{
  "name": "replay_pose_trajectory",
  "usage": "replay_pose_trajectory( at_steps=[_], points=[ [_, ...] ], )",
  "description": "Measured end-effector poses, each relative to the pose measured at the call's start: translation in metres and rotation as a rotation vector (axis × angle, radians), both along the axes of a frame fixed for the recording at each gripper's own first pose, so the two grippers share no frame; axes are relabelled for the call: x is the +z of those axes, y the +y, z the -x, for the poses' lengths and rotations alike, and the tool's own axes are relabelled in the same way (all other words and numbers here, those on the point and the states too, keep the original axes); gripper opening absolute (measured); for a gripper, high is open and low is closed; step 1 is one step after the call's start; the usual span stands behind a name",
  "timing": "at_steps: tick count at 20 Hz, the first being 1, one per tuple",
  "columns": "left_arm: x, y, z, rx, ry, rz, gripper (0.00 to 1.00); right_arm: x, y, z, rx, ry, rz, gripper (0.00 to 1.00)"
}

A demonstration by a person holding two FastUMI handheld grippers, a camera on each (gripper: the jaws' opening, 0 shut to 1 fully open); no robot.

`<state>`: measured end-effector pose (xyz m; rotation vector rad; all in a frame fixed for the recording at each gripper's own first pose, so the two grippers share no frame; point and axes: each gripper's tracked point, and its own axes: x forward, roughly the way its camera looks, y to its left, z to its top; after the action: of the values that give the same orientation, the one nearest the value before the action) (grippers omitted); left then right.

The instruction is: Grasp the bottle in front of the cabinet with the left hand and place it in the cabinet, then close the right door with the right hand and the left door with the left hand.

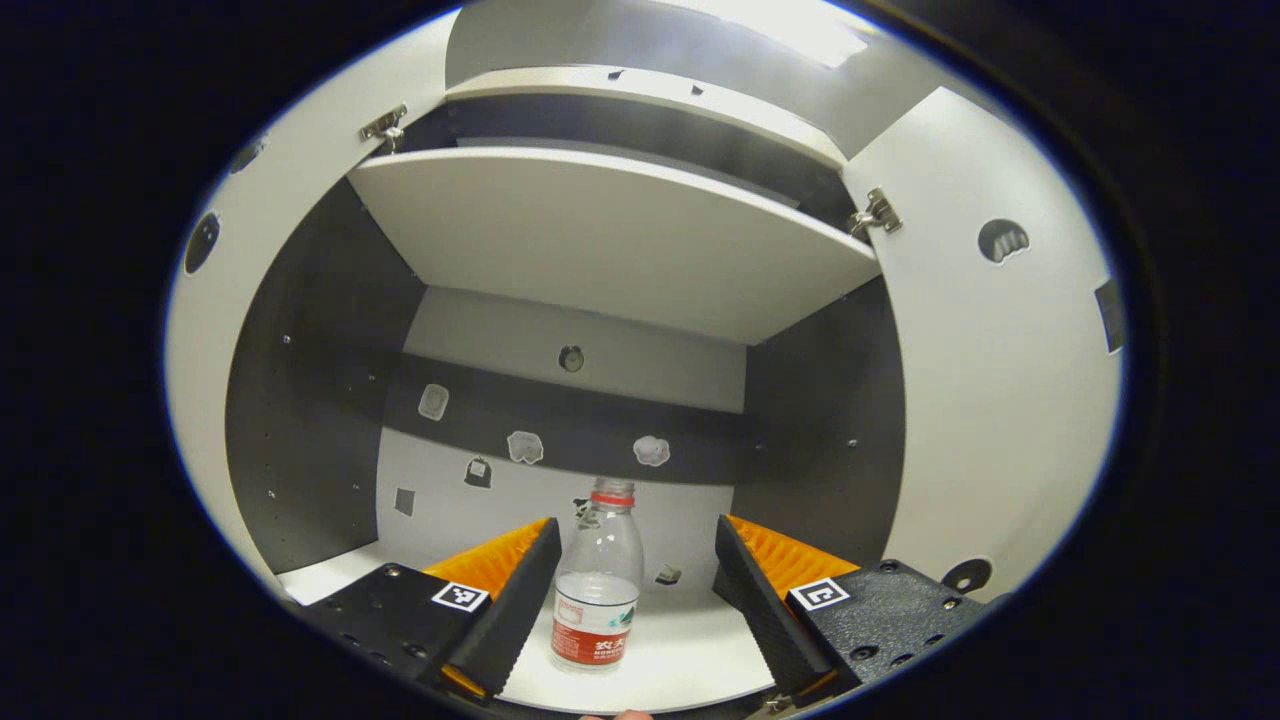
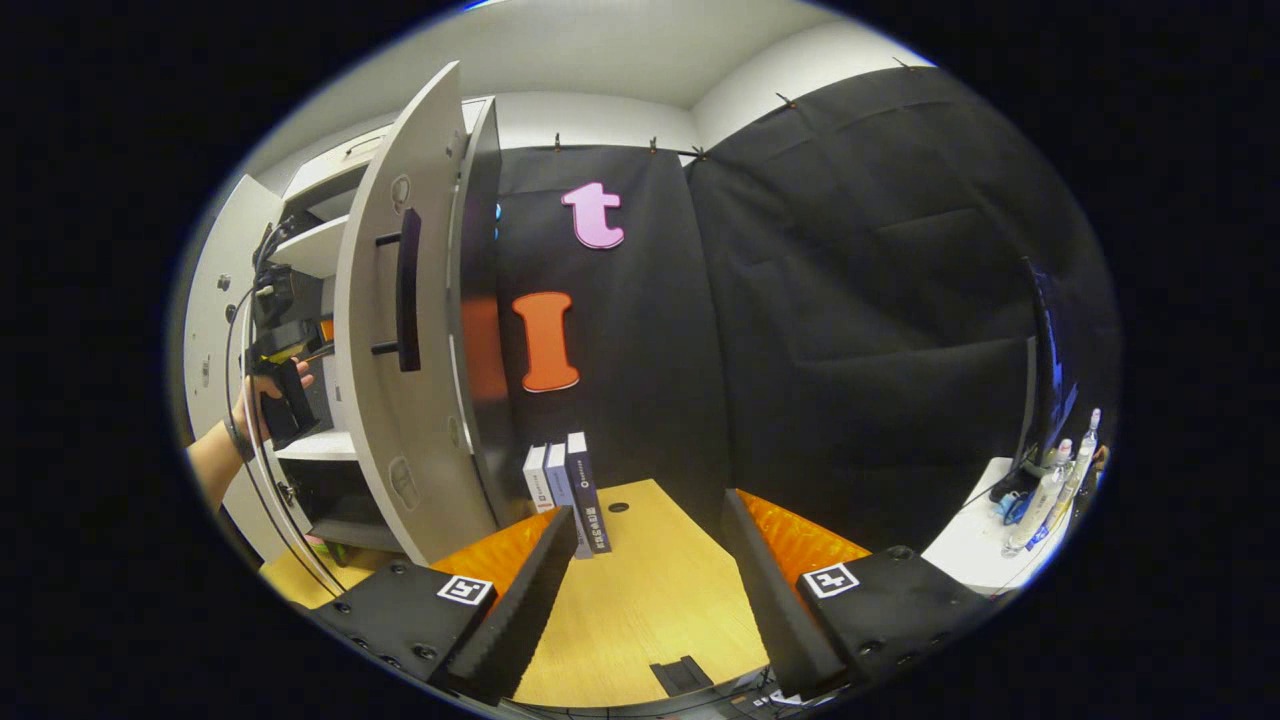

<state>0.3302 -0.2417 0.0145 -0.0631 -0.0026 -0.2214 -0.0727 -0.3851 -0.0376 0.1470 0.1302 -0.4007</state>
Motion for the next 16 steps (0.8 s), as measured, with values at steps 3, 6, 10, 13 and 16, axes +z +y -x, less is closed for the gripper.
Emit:
replay_pose_trajectory(
  at_steps=[3,6,10,13,16],
  points=[
    [0.023,0.005,0.049,0.016,-0.021,0.009,0.94,0.010,0.016,-0.023,0.093,-0.025,-0.018,0.97],
    [0.032,0.021,0.106,0.067,-0.027,-0.034,0.94,0.016,0.030,-0.038,0.182,-0.041,-0.018,0.97],
    [0.015,0.051,0.184,0.160,-0.001,-0.087,0.94,0.027,0.043,-0.049,0.248,-0.052,-0.002,0.97],
    [-0.008,0.074,0.232,0.234,0.040,-0.102,0.94,0.038,0.052,-0.060,0.263,-0.085,-0.016,0.97],
    [-0.032,0.092,0.268,0.288,0.062,-0.139,0.94,0.054,0.064,-0.077,0.326,-0.103,-0.017,0.98]
  ],
)
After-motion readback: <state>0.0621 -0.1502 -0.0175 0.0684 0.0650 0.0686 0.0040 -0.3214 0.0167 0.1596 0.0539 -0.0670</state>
